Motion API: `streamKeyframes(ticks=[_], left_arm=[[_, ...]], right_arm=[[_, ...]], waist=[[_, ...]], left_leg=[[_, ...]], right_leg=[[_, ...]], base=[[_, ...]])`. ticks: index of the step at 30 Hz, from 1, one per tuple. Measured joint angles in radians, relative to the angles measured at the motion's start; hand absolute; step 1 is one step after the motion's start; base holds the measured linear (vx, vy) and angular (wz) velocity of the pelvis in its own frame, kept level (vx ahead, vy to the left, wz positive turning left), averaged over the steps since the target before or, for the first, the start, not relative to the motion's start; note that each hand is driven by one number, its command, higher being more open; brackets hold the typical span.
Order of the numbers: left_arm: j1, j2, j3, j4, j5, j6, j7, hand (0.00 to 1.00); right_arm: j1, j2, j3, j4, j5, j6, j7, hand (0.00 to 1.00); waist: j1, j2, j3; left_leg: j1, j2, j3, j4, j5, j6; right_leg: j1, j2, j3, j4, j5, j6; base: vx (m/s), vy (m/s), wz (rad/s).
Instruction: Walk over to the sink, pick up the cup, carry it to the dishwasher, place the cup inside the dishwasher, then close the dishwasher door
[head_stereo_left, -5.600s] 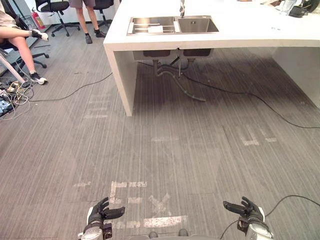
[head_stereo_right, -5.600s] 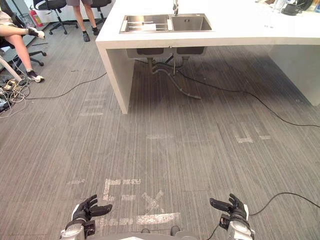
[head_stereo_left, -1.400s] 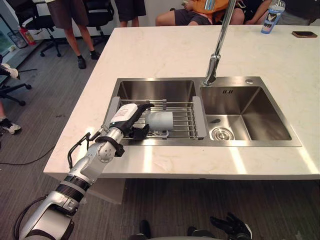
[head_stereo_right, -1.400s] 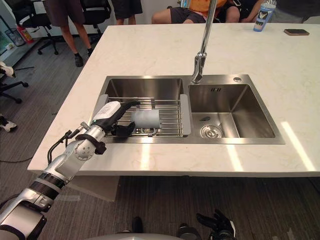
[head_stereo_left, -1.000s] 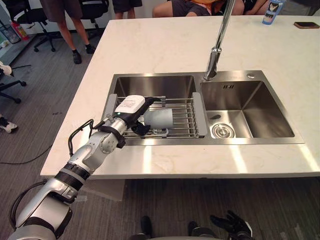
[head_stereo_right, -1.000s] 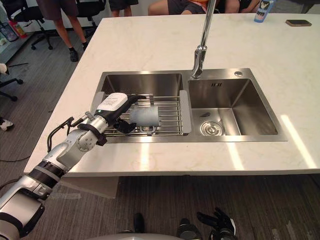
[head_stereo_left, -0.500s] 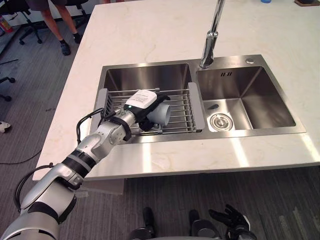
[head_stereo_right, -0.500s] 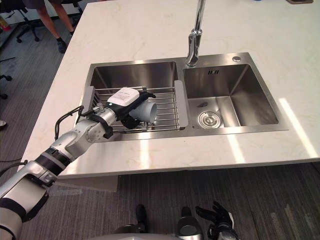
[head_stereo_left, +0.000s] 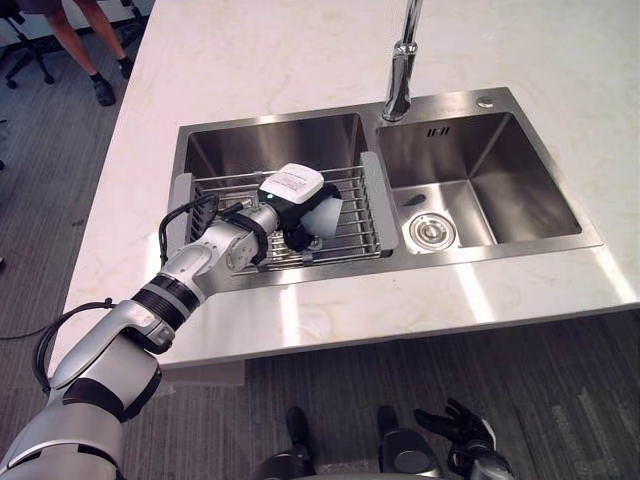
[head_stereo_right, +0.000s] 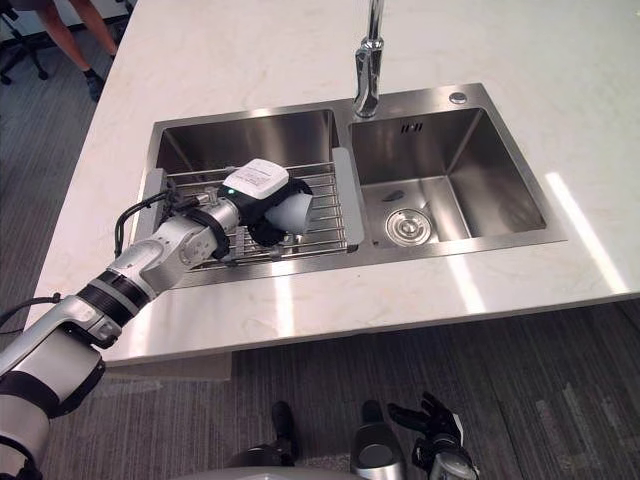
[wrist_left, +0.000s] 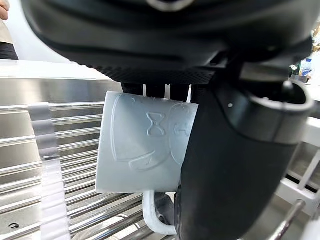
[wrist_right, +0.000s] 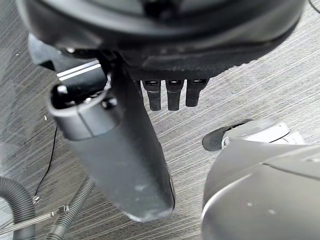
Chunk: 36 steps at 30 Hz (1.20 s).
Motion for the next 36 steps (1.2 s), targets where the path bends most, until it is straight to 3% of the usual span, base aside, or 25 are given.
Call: streamKeyframes(ticks=[3, 6, 13, 20, 31, 36], left_arm=[[0.001, -0.021, 0.007, -0.01, -0.052, 0.011, 0.0, 0.3], [0.065, -0.054, 0.106, -0.116, -0.117, 0.022, 0.016, 0.3], [0.315, -0.18, 0.344, -0.439, -0.288, 0.023, 0.116, 0.3], [0.613, -0.316, 0.511, -0.647, -0.375, 0.024, 0.186, 0.3], [0.95, -0.455, 0.595, -0.754, -0.564, 0.021, 0.248, 0.3], [1.033, -0.49, 0.586, -0.817, -0.604, 0.02, 0.253, 0.3]], right_arm=[[0.001, 0.0, 0.0, 0.0, 0.001, 0.0, 0.0, 0.9], [0.004, 0.002, -0.001, 0.0, 0.001, 0.0, -0.001, 0.9], [0.012, 0.003, -0.001, 0.0, 0.001, 0.0, -0.004, 0.9], [0.041, 0.007, 0.0, -0.001, 0.0, 0.0, -0.008, 0.9], [0.076, 0.039, 0.002, -0.018, 0.0, -0.006, -0.038, 0.9], [0.078, 0.042, 0.006, -0.087, 0.0, -0.007, -0.069, 0.9]], waist=[[0.002, -0.001, 0.008], [0.005, -0.001, 0.01], [0.022, -0.001, 0.01], [0.073, -0.006, 0.007], [0.109, -0.06, -0.059], [0.128, -0.07, -0.06]], left_leg=[[0.01, -0.001, -0.006, 0.0, 0.0, 0.0], [0.017, -0.001, -0.012, 0.0, 0.0, 0.0], [0.043, 0.0, -0.036, -0.001, 0.0, 0.0], [0.045, 0.001, -0.038, -0.001, 0.0, -0.001], [0.064, 0.013, 0.002, 0.0, -0.011, -0.009], [0.027, 0.03, 0.077, 0.114, -0.082, -0.004]], right_leg=[[0.015, -0.001, -0.004, 0.0, 0.0, 0.0], [0.026, -0.001, -0.011, 0.0, -0.004, 0.0], [0.059, -0.001, -0.033, 0.009, -0.021, -0.004], [0.062, 0.0, -0.034, 0.009, -0.021, -0.004], [0.067, 0.012, 0.006, -0.004, -0.013, -0.006], [0.045, 0.018, 0.086, -0.014, 0.023, 0.001]], base=[[0.0, -0.003, 0.06], [0.0, -0.006, 0.07], [0.0, -0.013, 0.09], [0.0, 0.0, 0.0], [0.0, -0.006, -0.1], [-0.02, 0.009, -0.45]])
